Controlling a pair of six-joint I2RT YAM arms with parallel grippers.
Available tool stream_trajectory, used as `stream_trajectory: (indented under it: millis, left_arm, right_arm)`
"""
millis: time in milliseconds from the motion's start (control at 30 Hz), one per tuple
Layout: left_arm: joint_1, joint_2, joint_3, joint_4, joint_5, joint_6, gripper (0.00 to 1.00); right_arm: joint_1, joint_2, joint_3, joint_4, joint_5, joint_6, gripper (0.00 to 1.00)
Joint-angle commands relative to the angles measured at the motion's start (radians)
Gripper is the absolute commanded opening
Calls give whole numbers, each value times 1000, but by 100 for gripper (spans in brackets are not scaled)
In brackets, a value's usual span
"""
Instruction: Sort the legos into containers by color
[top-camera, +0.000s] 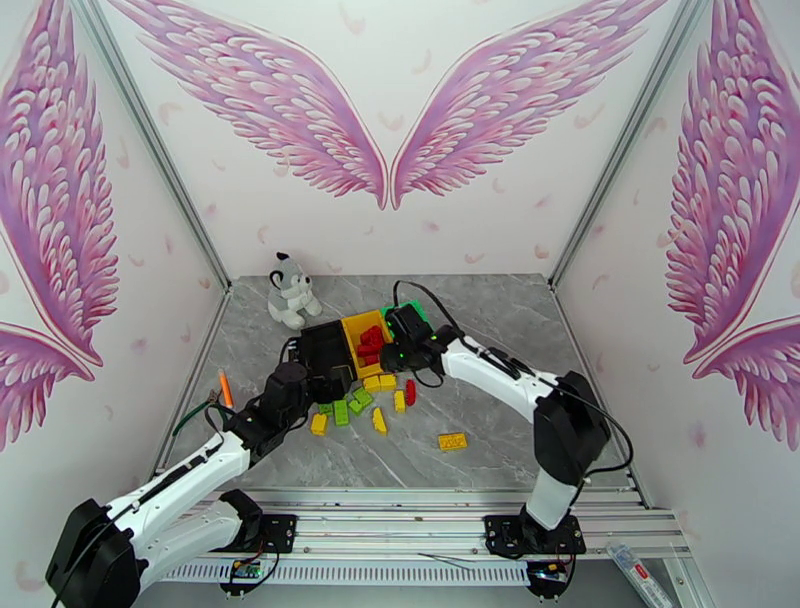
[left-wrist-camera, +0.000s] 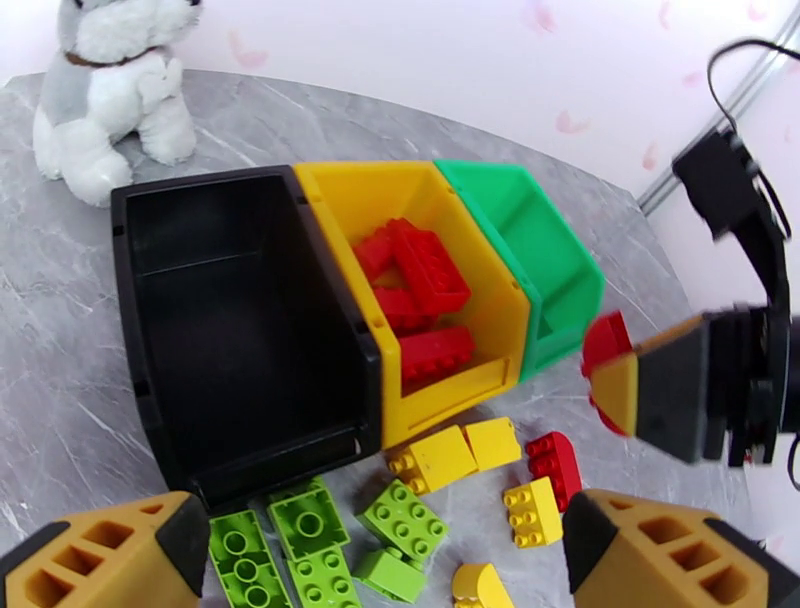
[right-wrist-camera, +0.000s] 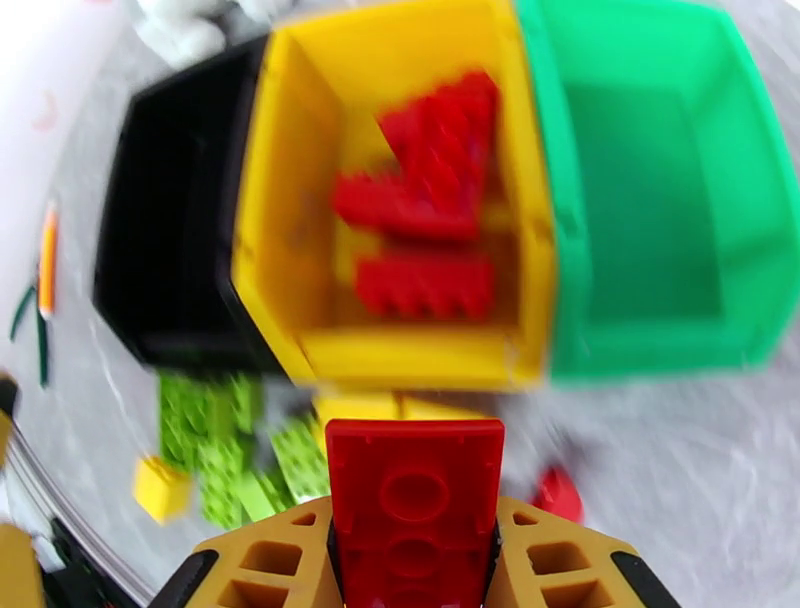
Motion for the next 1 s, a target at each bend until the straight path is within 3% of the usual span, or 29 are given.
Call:
stream_trajectory:
  millis: [0, 100, 200, 367, 467, 733, 967]
  left_arm:
    - [22, -19, -18, -10, 21, -17, 99]
    - [36, -36, -27, -12, 13, -21, 99]
    - [40, -44, -33, -17, -17, -23, 99]
    - [38, -37, -44, 1, -35, -30, 99]
    - [31, -19, -44, 16, -23, -30, 99]
    - [-12, 56, 7, -1, 54, -17, 99]
    - [-78, 71, 18, 8, 30, 1, 99]
  right_arm:
    - [3, 128, 175, -88, 7, 10, 36]
    - [1, 238, 351, -140, 7, 11, 43]
    - [-2, 330, 515, -203, 1, 14, 56]
    - [0, 357, 596, -253, 2, 15, 67]
    - [3, 273, 492, -217, 10, 7, 67]
    - [3, -68, -17, -80, 65, -25, 63]
    - [-6, -200, -283, 9, 105, -27, 58]
